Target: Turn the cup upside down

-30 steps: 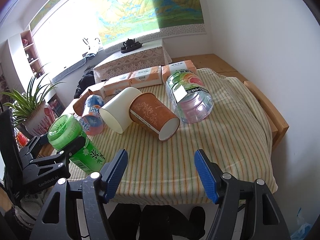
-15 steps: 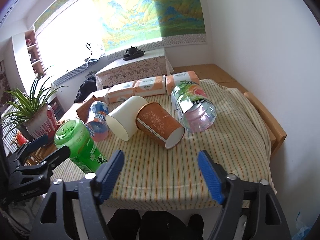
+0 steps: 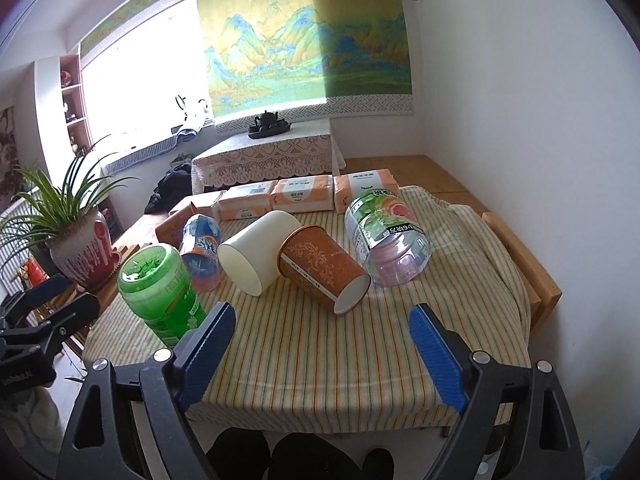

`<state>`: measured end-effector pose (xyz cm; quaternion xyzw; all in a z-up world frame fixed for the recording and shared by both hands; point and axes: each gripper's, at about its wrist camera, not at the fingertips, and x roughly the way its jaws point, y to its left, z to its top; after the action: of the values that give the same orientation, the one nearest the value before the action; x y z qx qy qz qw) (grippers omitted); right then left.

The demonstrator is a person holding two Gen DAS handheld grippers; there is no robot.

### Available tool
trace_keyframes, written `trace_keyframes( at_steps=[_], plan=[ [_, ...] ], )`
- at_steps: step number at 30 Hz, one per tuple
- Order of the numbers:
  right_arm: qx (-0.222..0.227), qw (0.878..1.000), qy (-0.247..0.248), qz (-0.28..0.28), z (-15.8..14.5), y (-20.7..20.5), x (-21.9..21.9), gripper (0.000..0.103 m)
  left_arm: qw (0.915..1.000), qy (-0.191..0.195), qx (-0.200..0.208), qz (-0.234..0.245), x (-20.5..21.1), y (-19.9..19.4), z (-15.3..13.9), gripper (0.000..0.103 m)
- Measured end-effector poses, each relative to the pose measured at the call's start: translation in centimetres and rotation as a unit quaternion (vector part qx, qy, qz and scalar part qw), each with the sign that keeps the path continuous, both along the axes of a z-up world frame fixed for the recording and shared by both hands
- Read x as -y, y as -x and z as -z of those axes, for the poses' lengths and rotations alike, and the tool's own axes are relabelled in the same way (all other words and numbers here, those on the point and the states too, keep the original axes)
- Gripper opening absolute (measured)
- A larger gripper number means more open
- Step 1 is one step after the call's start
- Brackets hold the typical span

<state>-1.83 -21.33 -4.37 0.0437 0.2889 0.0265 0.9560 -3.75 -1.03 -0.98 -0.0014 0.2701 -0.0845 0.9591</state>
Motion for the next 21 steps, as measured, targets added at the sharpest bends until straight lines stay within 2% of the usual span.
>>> trace_keyframes(
  at_steps=[6,21],
  plan=[
    [0.007,1.000,0.010,-0.005,0.1,0.3,-0.7,0.087,0.9999,-0.016,0.001,-0.006,-0.2,0.9,0.1,0.102],
    [0.054,0.998,0.019,0.011,-0.3,1.4,-1.3,0.097,0.9982,-0.017,0.020,-0.053,-0.7,0.6,0.0,0.102]
  ],
)
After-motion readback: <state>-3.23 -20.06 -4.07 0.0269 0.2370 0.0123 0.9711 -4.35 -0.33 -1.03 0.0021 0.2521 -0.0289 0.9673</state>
